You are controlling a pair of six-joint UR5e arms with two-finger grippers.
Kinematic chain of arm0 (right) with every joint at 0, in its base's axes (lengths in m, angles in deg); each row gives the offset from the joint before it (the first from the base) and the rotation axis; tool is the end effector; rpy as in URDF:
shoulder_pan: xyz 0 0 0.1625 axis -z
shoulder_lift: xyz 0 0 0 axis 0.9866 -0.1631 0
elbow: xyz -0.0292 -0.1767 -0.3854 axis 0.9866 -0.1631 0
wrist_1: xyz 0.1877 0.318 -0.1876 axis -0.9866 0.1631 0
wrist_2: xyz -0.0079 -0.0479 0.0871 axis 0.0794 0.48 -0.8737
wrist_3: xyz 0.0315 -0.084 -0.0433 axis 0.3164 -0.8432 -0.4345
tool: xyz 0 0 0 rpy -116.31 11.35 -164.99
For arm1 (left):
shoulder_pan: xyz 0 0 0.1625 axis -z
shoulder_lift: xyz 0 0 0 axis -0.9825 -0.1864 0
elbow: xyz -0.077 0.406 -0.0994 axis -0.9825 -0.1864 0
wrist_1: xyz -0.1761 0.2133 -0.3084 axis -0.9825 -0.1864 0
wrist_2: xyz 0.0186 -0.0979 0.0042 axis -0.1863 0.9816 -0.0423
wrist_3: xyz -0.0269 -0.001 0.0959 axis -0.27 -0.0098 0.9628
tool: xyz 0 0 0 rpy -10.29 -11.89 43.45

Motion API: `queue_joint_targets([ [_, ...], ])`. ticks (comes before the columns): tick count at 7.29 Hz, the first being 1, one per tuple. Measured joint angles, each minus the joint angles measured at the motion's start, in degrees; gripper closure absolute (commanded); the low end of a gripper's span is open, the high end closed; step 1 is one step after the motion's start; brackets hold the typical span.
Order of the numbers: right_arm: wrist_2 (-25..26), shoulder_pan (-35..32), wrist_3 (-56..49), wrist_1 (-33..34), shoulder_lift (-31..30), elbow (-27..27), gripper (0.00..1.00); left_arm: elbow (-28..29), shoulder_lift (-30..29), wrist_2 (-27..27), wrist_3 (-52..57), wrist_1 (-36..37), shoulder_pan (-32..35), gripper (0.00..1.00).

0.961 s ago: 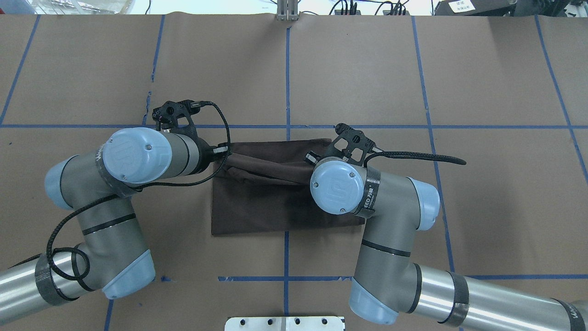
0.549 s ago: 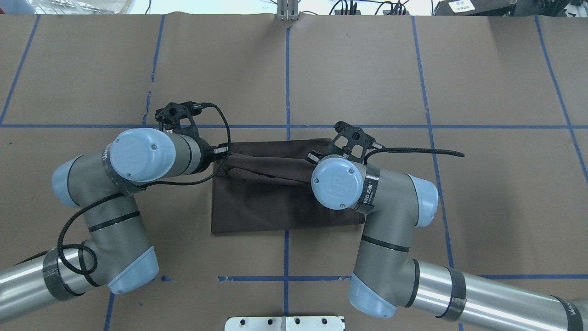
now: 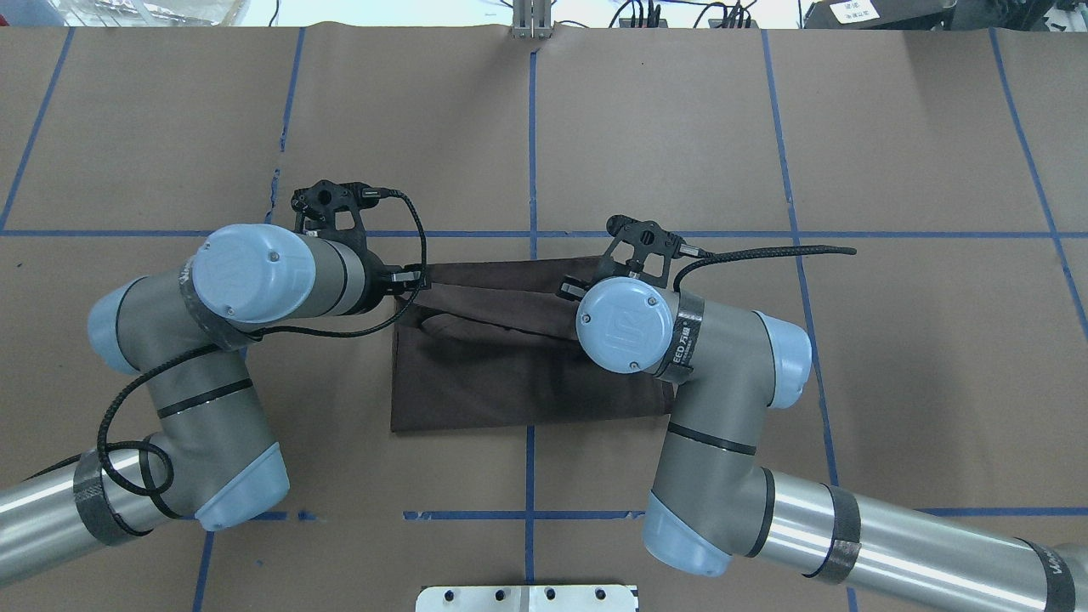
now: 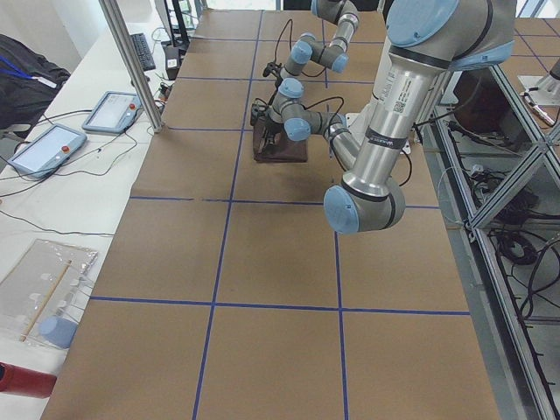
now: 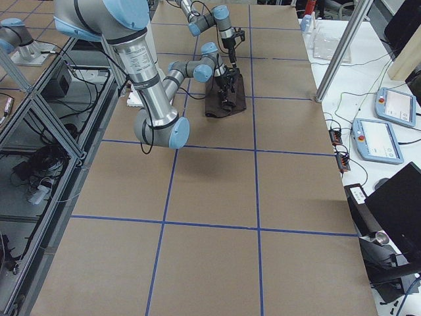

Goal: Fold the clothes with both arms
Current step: 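Press the right gripper along the new fold while the left holds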

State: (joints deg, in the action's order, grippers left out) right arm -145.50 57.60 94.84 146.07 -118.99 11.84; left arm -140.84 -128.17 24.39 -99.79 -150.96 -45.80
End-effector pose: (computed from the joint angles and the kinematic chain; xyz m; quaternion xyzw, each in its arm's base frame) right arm -0.5605 -0.3976 0.2293 0.1278 -0.3726 0.2356 0.8884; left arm 0.4576 -0.4436 0.2804 0.1611 0.4571 -0.0538 0.8730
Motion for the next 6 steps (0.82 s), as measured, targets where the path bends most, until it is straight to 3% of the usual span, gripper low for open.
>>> queue_joint_targets([
  [6, 2.25, 5.85, -17.11, 1.5, -0.29, -0.23, 0.0, -0.39, 0.97, 1.24, 1.09, -0.57, 0.88, 0.0],
])
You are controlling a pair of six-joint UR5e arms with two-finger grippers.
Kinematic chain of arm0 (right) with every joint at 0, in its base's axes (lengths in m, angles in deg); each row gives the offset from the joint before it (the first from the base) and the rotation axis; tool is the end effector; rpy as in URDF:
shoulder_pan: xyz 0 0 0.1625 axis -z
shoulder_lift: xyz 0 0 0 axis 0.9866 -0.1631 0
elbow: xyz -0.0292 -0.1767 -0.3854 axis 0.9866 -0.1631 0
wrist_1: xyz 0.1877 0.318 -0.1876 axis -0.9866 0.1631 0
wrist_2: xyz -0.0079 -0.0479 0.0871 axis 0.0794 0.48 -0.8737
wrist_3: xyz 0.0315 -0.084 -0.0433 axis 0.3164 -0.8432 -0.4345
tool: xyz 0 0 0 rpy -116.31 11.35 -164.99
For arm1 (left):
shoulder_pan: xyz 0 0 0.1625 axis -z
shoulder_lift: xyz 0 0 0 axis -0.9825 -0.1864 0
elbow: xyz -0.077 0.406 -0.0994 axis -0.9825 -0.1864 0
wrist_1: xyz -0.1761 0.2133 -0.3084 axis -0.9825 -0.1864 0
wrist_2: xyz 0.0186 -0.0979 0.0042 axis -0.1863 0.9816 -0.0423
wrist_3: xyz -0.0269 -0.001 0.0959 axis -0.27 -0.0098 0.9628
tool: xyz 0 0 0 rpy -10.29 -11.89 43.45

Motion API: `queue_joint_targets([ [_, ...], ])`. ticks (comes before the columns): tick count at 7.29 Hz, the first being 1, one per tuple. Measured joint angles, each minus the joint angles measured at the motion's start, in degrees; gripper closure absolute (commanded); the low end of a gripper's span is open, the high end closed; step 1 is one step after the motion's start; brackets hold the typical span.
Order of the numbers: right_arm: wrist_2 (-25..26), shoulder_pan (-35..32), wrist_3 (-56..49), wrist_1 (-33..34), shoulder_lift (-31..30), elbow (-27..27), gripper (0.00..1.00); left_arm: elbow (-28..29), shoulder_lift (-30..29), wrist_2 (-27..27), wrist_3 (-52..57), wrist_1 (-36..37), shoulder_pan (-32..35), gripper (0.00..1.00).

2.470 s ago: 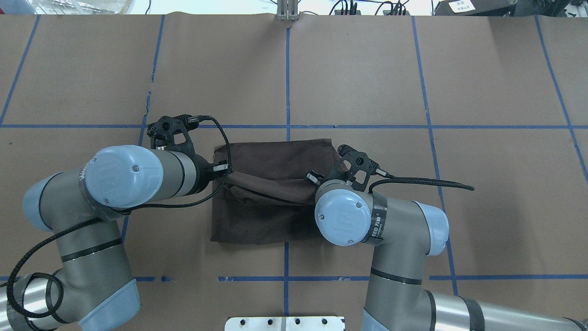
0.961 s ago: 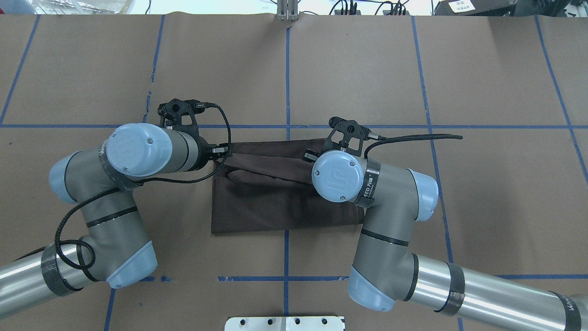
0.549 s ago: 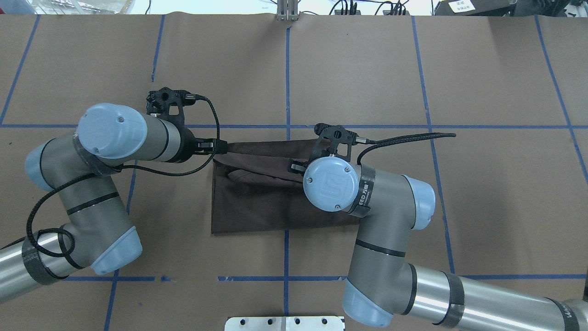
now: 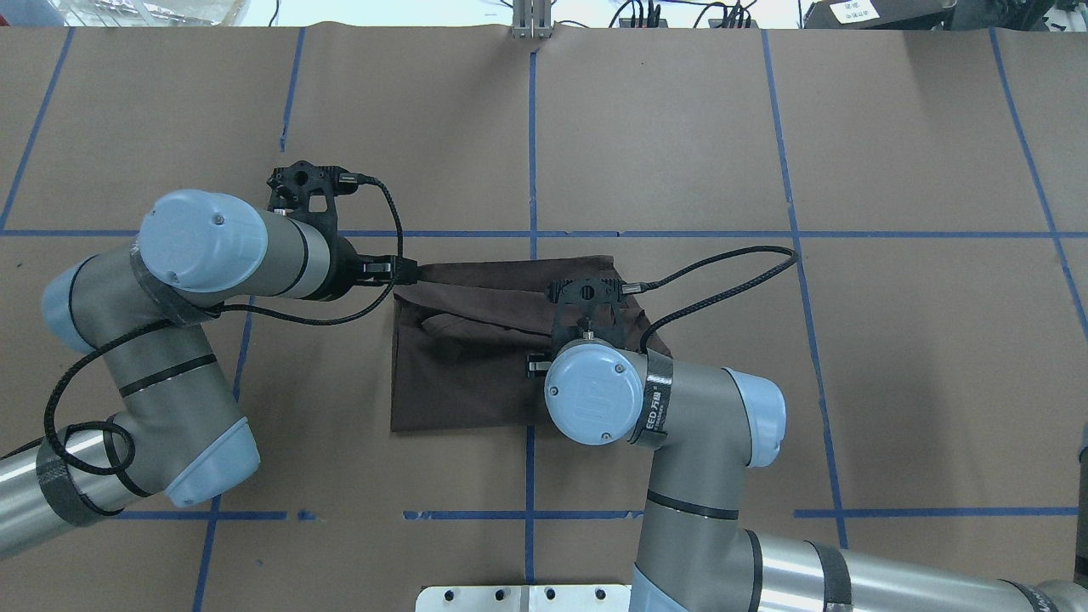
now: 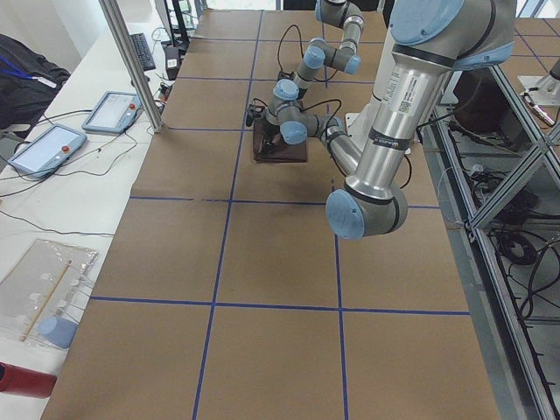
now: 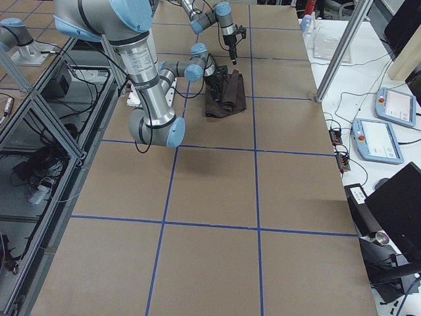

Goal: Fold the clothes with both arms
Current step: 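Press the right gripper along the new fold while the left holds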

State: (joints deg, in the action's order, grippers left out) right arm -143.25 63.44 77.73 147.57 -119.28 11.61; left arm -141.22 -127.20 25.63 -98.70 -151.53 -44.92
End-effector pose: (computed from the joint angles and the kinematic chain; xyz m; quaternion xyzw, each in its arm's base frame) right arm -0.5972 -0.3423 0.2376 0.1772 -0.3371 0.0605 0.9227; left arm 0.4483 -0.4463 0.2864 0.1604 0.4583 -0.0469 0.8730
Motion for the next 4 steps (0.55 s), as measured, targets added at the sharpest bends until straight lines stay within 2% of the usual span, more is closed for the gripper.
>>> queue_joint_targets([
  [4, -0.08, 0.13, -4.0, 1.07, 0.12, -1.32, 0.0, 0.0, 0.03, -0.03, -0.18, -0.04, 0.03, 0.0],
])
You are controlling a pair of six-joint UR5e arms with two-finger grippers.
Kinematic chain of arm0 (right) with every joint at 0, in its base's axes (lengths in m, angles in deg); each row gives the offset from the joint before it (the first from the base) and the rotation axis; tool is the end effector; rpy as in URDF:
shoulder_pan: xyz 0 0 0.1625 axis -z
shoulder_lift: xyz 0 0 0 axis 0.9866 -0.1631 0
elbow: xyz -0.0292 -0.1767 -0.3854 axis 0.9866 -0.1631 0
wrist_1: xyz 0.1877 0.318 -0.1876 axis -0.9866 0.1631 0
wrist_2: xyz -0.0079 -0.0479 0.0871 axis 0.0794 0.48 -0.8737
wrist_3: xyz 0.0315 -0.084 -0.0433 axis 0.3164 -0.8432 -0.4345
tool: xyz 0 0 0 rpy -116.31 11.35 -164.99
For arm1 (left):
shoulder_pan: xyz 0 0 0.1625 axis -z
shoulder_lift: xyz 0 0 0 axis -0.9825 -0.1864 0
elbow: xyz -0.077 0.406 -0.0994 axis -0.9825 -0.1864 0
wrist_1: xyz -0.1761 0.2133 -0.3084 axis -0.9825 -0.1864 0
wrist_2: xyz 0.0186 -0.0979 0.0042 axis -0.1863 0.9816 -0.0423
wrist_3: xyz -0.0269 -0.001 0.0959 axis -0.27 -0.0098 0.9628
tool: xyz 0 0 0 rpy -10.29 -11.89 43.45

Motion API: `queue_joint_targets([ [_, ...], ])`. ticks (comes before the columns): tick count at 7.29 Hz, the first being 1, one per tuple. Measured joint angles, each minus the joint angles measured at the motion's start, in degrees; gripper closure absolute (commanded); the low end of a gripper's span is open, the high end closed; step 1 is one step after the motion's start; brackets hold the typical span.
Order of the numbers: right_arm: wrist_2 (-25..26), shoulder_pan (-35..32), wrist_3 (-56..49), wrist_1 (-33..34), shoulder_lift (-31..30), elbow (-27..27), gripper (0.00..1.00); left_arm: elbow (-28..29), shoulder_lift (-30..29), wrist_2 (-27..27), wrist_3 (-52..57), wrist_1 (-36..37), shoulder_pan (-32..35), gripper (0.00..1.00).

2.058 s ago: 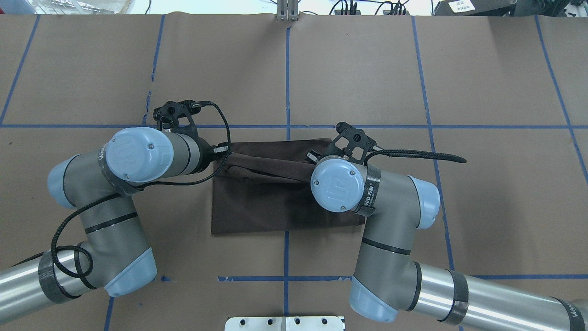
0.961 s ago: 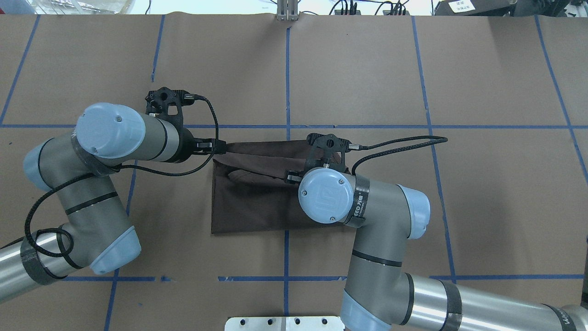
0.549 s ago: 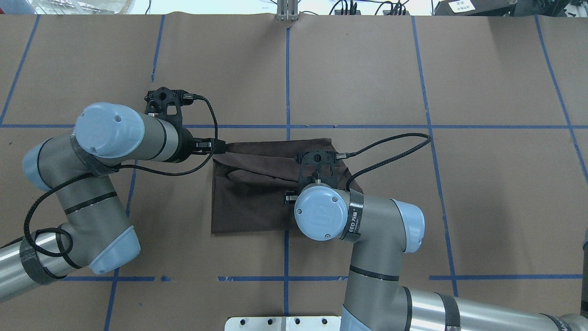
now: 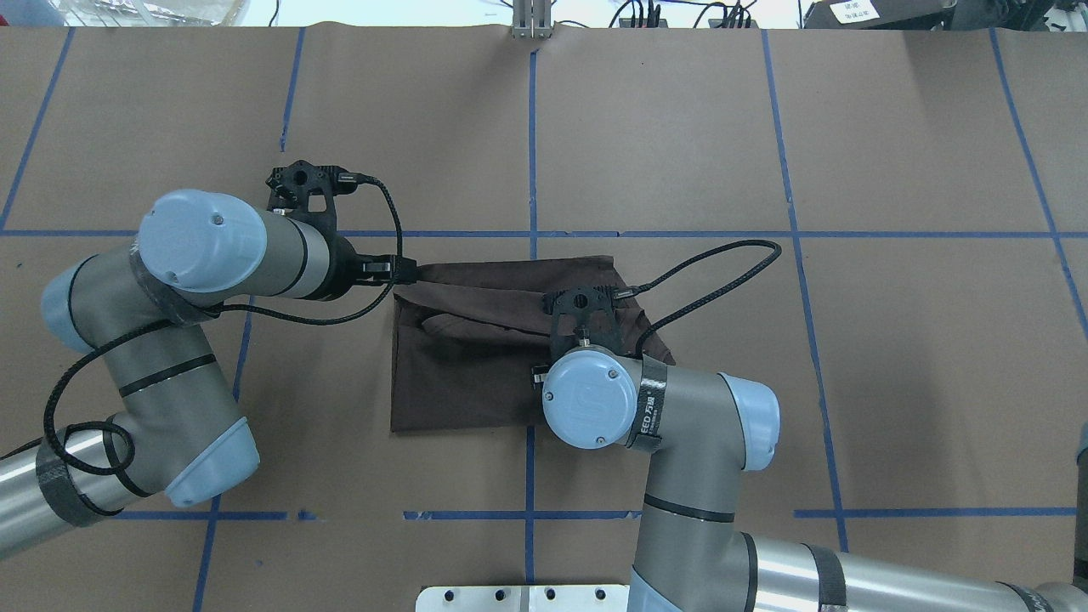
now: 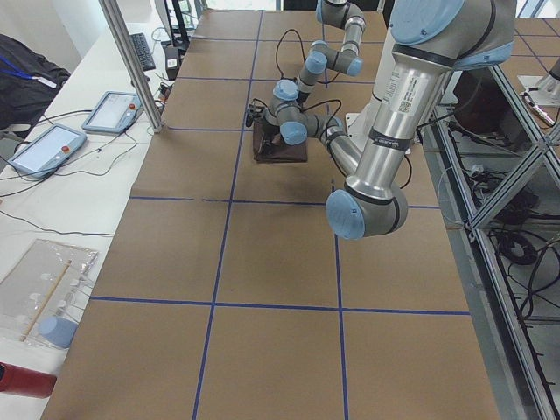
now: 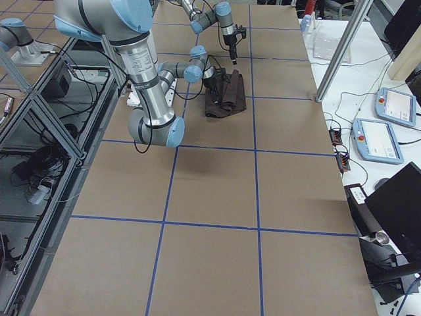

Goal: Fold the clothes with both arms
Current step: 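Press the right gripper along the new fold while the left holds, then raise the right gripper away from the shirt while the left holds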

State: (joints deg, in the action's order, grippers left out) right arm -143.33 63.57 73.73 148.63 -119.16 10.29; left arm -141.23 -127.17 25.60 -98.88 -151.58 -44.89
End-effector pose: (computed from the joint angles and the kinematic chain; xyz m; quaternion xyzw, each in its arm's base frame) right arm -0.6040 -0.3426 0.2486 0.1830 -0.3135 0.0253 0.9314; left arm 0.4479 -0.4465 0.2866 0.1601 0.4586 -0.0486 0.8727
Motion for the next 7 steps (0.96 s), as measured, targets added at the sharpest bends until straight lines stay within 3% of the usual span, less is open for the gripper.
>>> queue_joint_targets([
  [5, -0.55, -5.74, -3.58, -0.71, 0.59, -3.91, 0.0, -0.48, 0.2, 0.08, -0.09, 0.06, 0.0, 0.0],
  [7, -3.86, -11.82, -6.52, -0.96, 3.72, -9.12, 0.0, -0.59, 0.36, 0.09, -0.12, 0.07, 0.0, 0.0],
])
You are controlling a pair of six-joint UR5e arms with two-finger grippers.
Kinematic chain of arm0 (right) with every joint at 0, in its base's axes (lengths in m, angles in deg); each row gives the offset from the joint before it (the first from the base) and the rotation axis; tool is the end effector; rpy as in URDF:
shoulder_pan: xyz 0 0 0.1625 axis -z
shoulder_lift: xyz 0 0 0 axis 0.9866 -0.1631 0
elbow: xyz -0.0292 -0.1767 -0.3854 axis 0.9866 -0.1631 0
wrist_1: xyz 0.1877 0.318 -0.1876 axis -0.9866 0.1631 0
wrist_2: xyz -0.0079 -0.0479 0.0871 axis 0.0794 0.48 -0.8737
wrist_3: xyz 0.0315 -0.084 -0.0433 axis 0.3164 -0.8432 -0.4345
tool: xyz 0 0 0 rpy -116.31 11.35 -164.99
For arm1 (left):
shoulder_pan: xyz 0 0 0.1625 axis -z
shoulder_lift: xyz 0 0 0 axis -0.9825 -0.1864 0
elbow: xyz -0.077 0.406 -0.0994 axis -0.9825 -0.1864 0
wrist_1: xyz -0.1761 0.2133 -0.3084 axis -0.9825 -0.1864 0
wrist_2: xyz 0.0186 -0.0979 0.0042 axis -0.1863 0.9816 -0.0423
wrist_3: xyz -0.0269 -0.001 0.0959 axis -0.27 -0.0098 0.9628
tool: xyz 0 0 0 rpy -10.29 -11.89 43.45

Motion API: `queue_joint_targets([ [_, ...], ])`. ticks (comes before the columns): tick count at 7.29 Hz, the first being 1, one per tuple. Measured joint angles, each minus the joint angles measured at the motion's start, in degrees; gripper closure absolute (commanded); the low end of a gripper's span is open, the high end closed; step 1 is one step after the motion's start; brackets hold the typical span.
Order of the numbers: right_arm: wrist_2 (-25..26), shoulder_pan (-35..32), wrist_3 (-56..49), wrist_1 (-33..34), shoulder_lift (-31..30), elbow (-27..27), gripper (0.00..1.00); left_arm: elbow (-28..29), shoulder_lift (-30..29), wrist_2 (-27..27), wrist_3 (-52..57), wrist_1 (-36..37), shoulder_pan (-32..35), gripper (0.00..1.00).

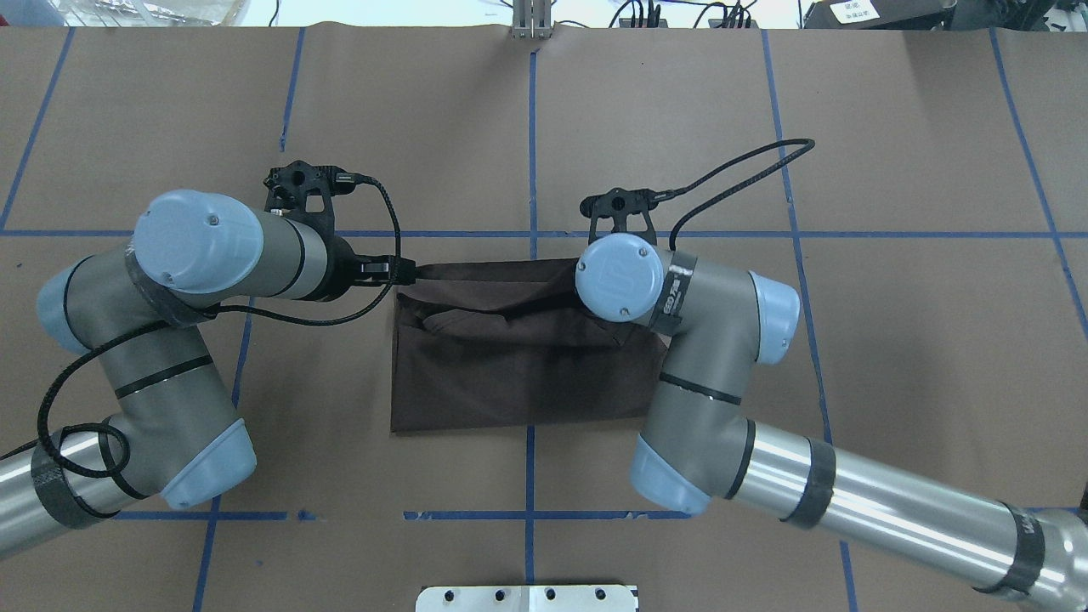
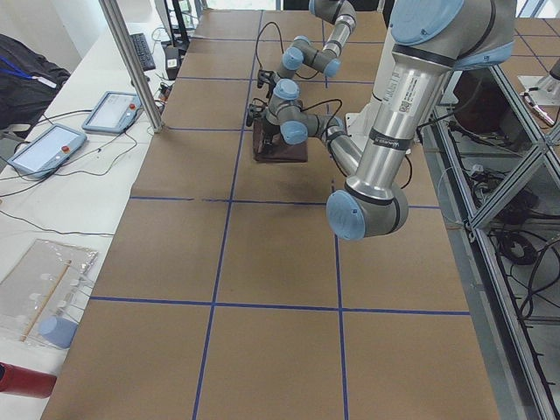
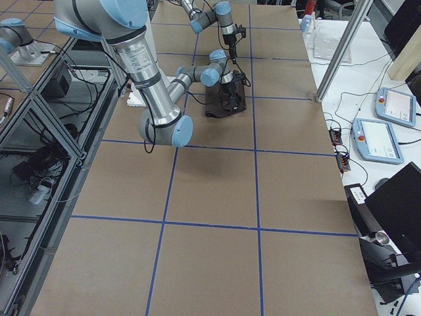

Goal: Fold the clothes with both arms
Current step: 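Raise the right gripper away from the shirt while the left holds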

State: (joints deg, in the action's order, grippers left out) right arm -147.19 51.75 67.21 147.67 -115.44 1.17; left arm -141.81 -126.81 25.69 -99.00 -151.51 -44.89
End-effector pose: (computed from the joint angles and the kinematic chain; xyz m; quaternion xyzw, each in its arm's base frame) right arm -0.5636 -0.4750 0.2716 0.1872 -0.2622 0.0551 0.9451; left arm 0.4451 -0.4444 0.2861 0.1596 0.4600 -0.0490 0.8721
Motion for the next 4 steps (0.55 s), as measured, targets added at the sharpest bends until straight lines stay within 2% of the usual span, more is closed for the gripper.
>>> queue_joint_targets([
  [2, -6.67, -7.47, -0.68, -3.97, 5.64, -10.47, 0.0, -0.2, 0.29, 0.03, -0.88, 0.02, -0.15, 0.0],
  [4, -11.27, -11.79, -1.28, -7.11, 6.86, -14.09, 0.0, -0.38, 0.18, 0.1, -3.05, 0.14, -0.61, 0.0],
])
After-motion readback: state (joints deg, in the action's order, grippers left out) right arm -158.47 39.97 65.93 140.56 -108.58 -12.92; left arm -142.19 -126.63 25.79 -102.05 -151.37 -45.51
